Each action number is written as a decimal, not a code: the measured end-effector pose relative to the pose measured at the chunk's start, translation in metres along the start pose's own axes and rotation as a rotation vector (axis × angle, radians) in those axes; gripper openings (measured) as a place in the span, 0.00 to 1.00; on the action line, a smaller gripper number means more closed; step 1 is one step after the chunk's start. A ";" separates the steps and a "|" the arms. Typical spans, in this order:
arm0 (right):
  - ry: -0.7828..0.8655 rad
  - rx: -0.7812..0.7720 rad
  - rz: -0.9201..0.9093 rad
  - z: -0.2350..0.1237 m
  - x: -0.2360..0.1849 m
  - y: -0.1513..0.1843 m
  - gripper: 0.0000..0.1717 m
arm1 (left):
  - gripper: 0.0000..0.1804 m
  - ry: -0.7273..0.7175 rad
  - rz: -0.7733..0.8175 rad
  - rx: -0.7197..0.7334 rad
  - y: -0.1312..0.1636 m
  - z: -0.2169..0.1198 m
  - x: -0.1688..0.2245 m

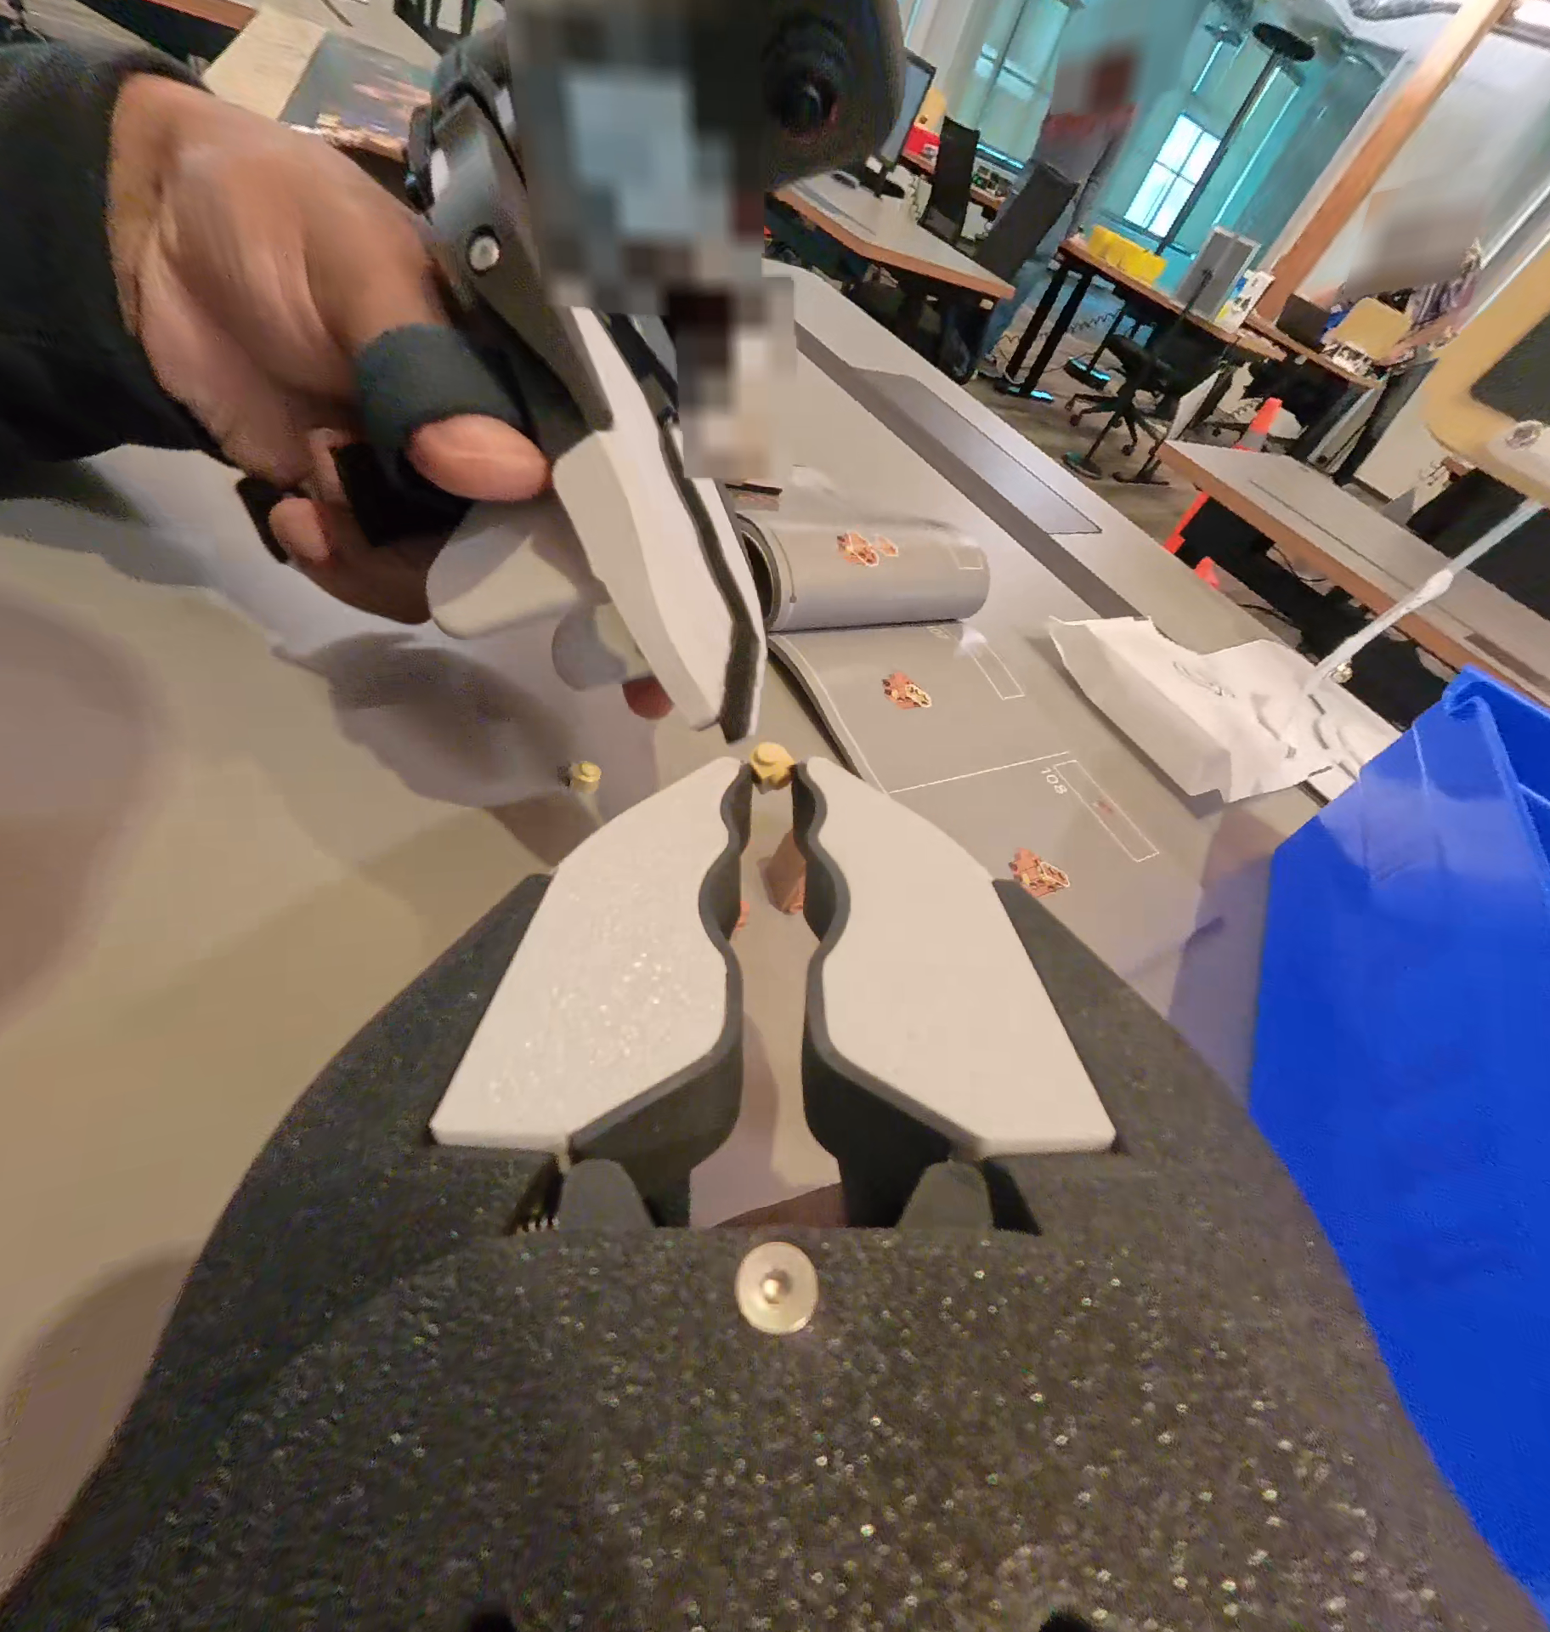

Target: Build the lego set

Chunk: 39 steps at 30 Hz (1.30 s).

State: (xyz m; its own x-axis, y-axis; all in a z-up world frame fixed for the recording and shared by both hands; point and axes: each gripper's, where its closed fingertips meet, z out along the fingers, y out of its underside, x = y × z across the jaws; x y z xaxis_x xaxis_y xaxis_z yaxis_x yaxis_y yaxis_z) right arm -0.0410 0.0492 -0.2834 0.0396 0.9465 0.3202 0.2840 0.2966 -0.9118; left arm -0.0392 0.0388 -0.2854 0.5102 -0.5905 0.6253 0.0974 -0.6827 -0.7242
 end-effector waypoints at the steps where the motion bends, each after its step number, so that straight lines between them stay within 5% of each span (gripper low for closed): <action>1: 0.012 -0.001 -0.006 0.000 -0.001 -0.001 0.05 | 0.07 0.010 -0.029 0.013 -0.001 0.000 0.000; 16: 0.079 0.053 -0.144 -0.002 -0.004 -0.011 0.05 | 0.04 0.147 -0.120 0.077 -0.005 0.003 0.012; 27: -0.019 0.089 -0.251 -0.003 -0.014 -0.009 0.07 | 0.02 0.209 -0.084 0.027 0.003 0.003 0.022; 35: -0.096 0.146 -0.489 -0.011 -0.028 -0.009 0.11 | 0.02 0.255 -0.100 -0.055 0.016 0.002 0.026; 39: -0.110 0.127 -0.453 -0.011 -0.027 -0.007 0.05 | 0.02 0.281 -0.102 -0.067 0.018 0.003 0.031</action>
State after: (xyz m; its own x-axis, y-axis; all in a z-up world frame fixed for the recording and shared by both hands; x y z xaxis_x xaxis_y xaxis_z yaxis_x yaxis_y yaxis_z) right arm -0.0334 0.0202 -0.2829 -0.1648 0.7243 0.6695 0.1300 0.6888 -0.7132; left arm -0.0198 0.0099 -0.2798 0.2430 -0.6073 0.7564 0.0741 -0.7659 -0.6387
